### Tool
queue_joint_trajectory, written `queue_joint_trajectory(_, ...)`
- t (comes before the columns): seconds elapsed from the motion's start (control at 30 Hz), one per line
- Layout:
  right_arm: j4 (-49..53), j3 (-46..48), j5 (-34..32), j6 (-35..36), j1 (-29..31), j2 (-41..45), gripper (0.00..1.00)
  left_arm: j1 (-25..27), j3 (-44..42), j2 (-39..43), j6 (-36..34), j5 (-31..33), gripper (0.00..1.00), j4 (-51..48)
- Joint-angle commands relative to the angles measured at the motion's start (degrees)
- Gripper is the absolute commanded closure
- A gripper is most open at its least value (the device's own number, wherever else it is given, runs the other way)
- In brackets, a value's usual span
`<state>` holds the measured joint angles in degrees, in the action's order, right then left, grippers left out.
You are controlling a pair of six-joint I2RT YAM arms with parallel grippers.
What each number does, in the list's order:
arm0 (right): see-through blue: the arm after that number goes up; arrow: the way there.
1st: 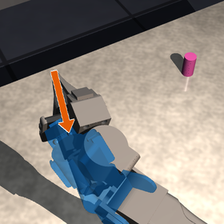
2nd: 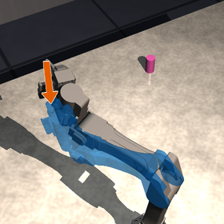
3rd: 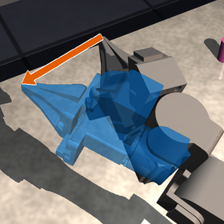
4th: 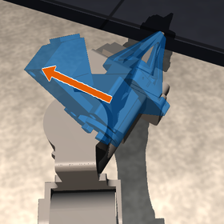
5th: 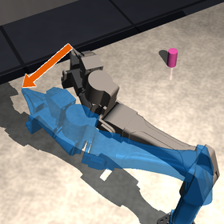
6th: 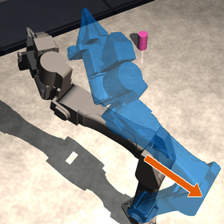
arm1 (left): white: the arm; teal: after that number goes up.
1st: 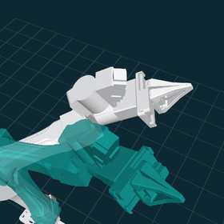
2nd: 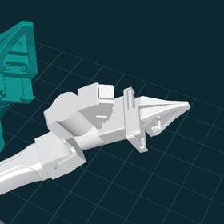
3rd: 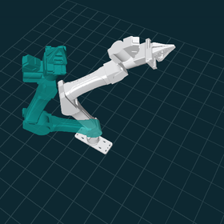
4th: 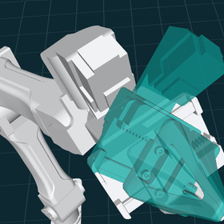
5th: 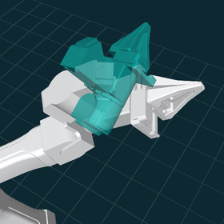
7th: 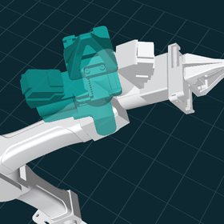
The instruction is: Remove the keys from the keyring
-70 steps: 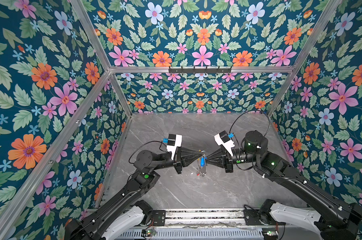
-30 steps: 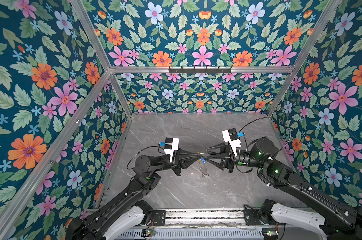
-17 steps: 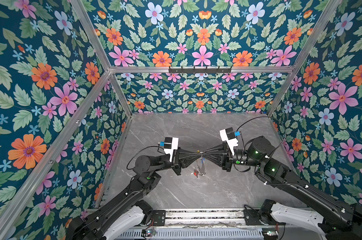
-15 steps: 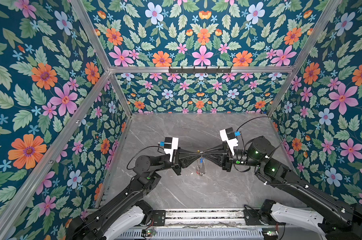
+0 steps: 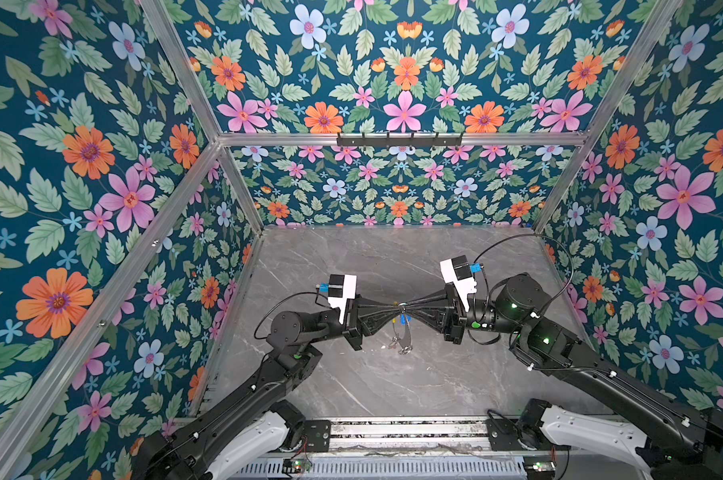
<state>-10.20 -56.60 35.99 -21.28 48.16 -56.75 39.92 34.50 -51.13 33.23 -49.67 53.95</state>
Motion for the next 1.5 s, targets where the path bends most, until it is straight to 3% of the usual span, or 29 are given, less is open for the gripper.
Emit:
queue_joint_trajectory(0.0,-2.52,0.06,0.4,-0.27,0.08,0.06,0.91,-0.02,0.13,0.08,0.6,0.45,1.0,2.41)
queue_joint_trajectory(0.27,-3.08,0.43,-0.13,-0.83,0.09,0.89,0.85,-0.02,-0.18,0.16,0.6,0.62,1.0,2.39)
queue_joint_trajectory(0.5,-3.07,0.2,0.86,-1.07,0.09,0.06,0.99,-0.02,0.04,-0.02,0.69,0.78,1.0,2.47)
queue_joint_trajectory(0.73,0.57,-0.41,-0.19,-0.23,0.12,1.06,1.0,-0.02,0.69,0.83,0.85,1.59,1.0,-0.5)
queue_joint_trajectory(0.87,10.44,-3.48,-2.58,2.57,0.12,1.86,1.0,-0.25,2.08,3.16,-2.46,2.26,0.73,-9.09)
queue_joint_trajectory(1.0,23.93,-8.72,-2.4,7.46,0.1,1.04,1.0,-0.54,5.61,3.53,-5.58,0.23,0.61,-19.2)
queue_joint_trajectory(1.13,35.0,-13.74,-2.93,11.93,0.09,-0.54,1.0,-0.55,10.84,0.07,-5.81,-5.67,0.59,-26.22)
queue_joint_trajectory(1.27,39.6,-16.27,-3.97,14.04,0.09,-1.23,1.0,-0.59,15.6,-3.31,-6.68,-9.08,0.58,-33.62)
queue_joint_trajectory(1.47,40.68,-17.52,-5.59,15.11,0.1,-1.94,1.0,-0.57,18.72,-5.14,-7.66,-11.47,0.71,-38.77)
